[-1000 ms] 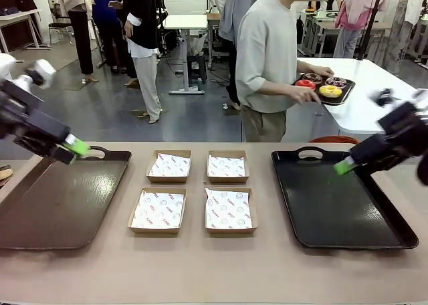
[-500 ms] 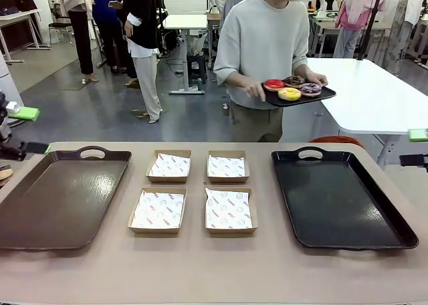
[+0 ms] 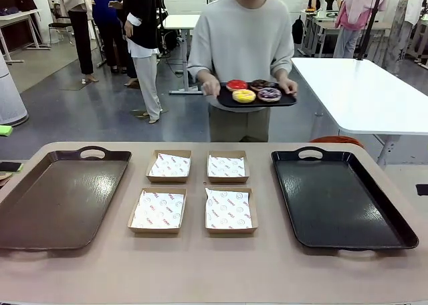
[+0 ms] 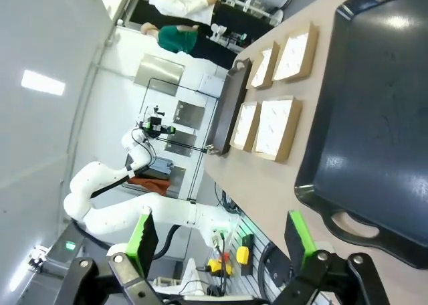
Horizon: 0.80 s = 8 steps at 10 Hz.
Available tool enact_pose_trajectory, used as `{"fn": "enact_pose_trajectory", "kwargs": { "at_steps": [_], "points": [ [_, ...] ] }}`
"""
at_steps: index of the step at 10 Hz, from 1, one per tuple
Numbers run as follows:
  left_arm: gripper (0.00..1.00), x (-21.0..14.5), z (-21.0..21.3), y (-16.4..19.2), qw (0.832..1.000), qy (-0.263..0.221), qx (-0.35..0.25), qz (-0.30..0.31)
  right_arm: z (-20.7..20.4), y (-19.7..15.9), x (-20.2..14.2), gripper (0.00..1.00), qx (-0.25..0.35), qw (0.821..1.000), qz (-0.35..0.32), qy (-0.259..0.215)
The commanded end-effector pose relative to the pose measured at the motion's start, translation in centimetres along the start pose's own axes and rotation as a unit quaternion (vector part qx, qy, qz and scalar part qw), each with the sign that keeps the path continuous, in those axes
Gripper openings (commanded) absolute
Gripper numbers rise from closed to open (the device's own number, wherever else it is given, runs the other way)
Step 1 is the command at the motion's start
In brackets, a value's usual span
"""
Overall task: Individually package the donuts and arrange them on the tray.
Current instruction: Pick up one Paper togo box.
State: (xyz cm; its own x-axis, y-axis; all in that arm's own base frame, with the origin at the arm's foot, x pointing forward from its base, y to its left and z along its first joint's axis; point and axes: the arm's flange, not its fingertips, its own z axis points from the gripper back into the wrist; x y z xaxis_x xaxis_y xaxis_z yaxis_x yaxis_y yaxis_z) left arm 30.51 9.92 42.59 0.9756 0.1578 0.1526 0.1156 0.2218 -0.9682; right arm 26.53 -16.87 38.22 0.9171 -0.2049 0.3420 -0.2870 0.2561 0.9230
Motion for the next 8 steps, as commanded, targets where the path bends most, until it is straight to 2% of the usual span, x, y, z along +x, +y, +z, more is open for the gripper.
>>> {"fn": "enact_pose_trajectory", "kwargs": {
  "at_steps": [1, 4, 5, 6, 8],
  "points": [
    [1.00, -0.7, 1.3, 0.6, 1.000, 0.001, 0.010, -0.006, 1.6, 0.1, 0.2, 1.00, -0.004, 1.000, 0.005, 0.003],
    [1.00, -1.7, 2.7, 1.9, 0.998, -0.013, 0.052, 0.015, 1.6, 0.8, -0.1, 1.00, -0.012, 1.000, 0.016, 0.008],
    [1.00, -1.9, 2.4, 1.6, 0.998, -0.011, 0.068, 0.004, 1.9, 0.0, 0.0, 1.00, -0.007, 1.000, -0.007, -0.009],
    [1.00, -1.2, 2.7, 1.5, 0.999, -0.012, 0.032, 0.021, 1.9, 0.0, 0.0, 1.00, -0.007, 1.000, -0.007, -0.009],
    [1.00, -1.2, 2.7, 1.5, 0.999, -0.012, 0.032, 0.021, 1.9, 0.0, 0.0, 1.00, -0.007, 1.000, -0.007, -0.009]
  ]
}}
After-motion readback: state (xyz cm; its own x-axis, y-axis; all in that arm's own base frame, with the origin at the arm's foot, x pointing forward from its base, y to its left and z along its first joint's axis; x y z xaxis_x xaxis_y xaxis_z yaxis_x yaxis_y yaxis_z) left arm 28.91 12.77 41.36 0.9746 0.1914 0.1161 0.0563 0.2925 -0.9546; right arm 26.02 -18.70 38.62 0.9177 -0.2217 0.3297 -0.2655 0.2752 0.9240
